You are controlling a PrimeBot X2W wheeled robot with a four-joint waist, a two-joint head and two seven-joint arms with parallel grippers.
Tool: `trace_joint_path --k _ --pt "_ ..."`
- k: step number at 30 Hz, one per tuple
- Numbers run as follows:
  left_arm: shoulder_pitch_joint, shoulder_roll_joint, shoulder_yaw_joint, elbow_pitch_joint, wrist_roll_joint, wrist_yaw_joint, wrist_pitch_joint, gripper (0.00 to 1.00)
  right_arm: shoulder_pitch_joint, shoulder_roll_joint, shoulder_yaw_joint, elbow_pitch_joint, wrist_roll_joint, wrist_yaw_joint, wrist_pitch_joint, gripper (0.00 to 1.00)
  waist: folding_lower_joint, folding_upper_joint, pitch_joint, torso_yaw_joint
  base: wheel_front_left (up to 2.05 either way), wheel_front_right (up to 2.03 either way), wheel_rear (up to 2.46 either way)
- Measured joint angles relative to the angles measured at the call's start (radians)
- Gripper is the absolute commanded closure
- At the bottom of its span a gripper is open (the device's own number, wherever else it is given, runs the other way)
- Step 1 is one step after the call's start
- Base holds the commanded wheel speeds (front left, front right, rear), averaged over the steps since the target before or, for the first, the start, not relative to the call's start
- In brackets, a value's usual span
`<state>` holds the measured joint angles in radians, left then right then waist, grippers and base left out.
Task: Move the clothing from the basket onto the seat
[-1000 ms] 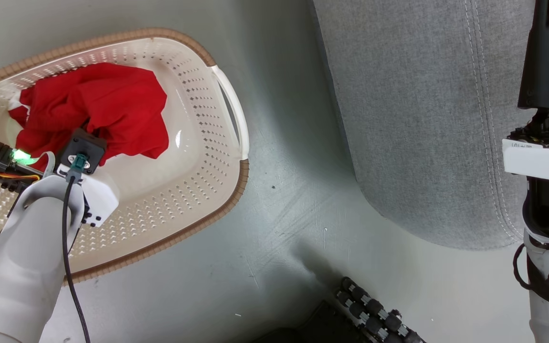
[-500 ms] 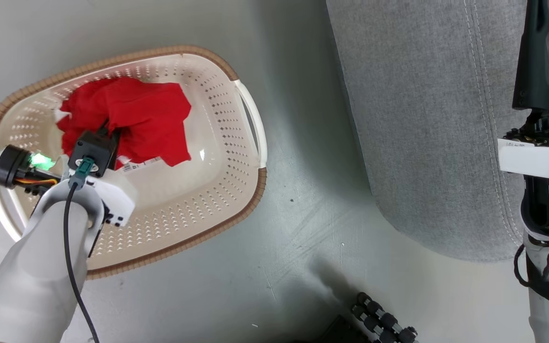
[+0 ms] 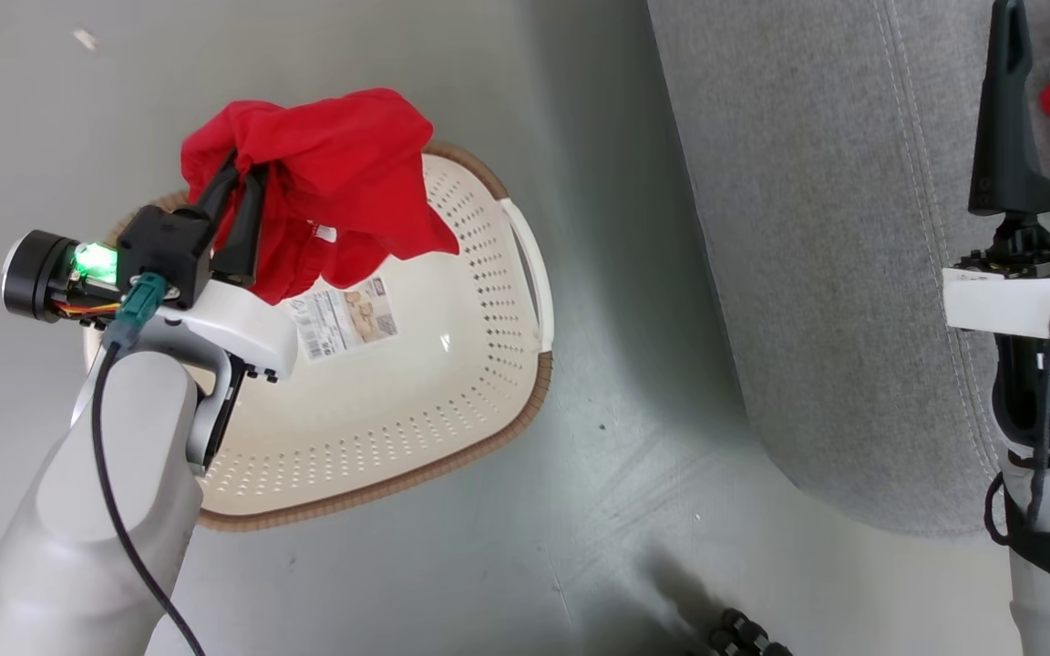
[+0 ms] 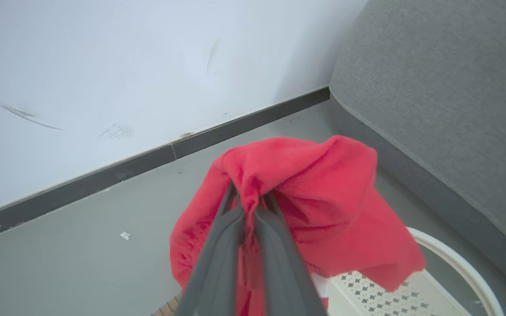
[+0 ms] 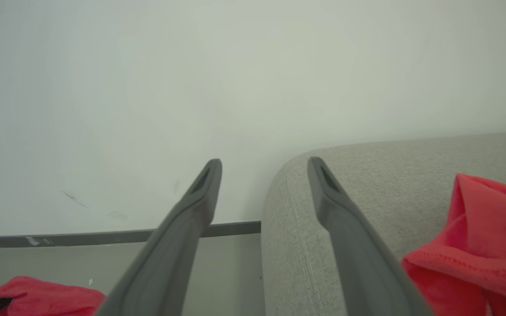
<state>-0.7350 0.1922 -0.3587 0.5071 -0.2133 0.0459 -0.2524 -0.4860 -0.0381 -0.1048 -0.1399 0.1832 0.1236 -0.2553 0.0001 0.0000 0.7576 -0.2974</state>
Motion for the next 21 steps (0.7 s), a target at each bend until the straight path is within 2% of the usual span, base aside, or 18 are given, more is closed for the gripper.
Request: trace_joint_path --k 9,16,21 --pt "0.068 -0.002 0.053 -0.138 -0.054 -0.001 0.0 1.0 0.012 -0.001 0.021 0.049 -0.059 0.0 0.0 0.0 0.0 0.0 -0.101 0.047 0.0 0.0 0.0" --pt "0.123 0.007 0.056 -0.186 -0.077 -0.031 0.0 1.0 0.04 -0.002 0.04 0.083 -0.109 0.0 0.0 0.0 0.0 0.0 -0.179 0.077 0.0 0.0 0.0" --pt "0.152 0.027 0.072 -0.215 -0.087 -0.031 0.0 1.0 0.074 -0.003 0.059 0.113 -0.124 0.0 0.0 0.0 0.0 0.0 -0.239 0.098 0.0 0.0 0.0"
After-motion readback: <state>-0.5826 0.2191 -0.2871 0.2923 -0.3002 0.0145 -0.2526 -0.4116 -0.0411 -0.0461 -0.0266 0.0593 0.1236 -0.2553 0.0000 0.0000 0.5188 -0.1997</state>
